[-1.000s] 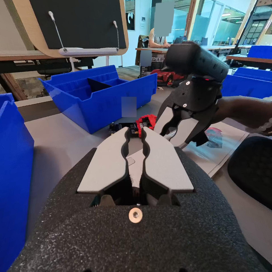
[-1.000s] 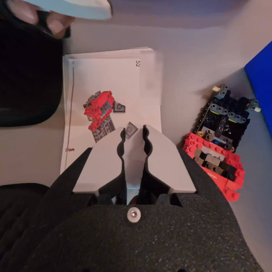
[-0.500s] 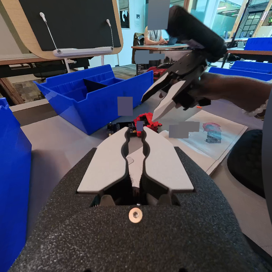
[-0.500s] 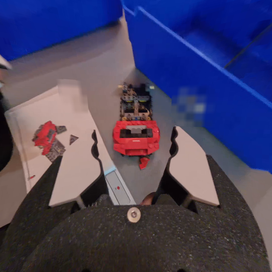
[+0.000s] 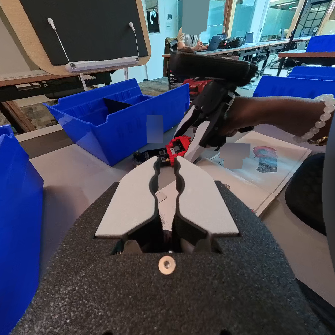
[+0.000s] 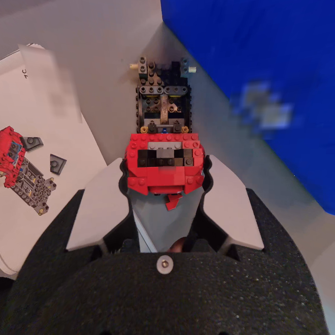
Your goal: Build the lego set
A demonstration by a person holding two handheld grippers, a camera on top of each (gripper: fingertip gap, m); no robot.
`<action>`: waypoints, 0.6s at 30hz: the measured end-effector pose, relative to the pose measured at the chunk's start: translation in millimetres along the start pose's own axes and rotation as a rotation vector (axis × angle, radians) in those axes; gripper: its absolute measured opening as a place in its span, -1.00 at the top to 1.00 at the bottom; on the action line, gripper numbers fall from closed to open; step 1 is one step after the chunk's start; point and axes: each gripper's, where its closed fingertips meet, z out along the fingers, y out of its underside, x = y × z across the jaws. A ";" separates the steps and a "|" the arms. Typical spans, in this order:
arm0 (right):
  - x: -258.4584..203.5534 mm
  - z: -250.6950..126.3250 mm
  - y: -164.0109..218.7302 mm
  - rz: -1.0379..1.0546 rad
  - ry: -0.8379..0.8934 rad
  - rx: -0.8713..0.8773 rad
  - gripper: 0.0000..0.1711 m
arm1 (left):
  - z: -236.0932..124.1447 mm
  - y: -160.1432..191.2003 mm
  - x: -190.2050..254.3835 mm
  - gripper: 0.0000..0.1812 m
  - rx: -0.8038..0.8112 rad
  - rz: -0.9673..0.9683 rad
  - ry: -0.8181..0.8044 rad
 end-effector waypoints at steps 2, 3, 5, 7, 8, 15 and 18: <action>-0.9 -3.0 -0.1 0.003 -0.023 0.016 0.05 | 0.3 0.7 0.2 0.85 -0.004 0.010 -0.002; -1.3 -5.8 0.5 0.011 -0.038 0.023 0.05 | 0.4 0.9 0.4 0.85 -0.006 0.016 -0.003; 0.8 -13.5 2.9 0.020 -0.045 0.038 0.05 | 0.6 1.3 1.1 0.85 -0.009 0.028 -0.004; 3.6 -24.4 8.0 0.032 -0.041 0.044 0.05 | 0.9 1.9 1.8 0.85 -0.013 0.043 -0.006; 4.9 -31.5 11.5 0.039 -0.037 0.047 0.05 | 1.1 2.2 2.2 0.85 -0.015 0.050 -0.007; 16.4 -85.6 63.3 0.175 0.064 0.021 0.05 | 2.4 4.8 5.5 0.85 -0.033 0.105 -0.012; 13.4 -106.2 94.1 0.288 0.130 0.022 0.05 | 3.2 6.1 7.9 0.85 -0.043 0.135 -0.012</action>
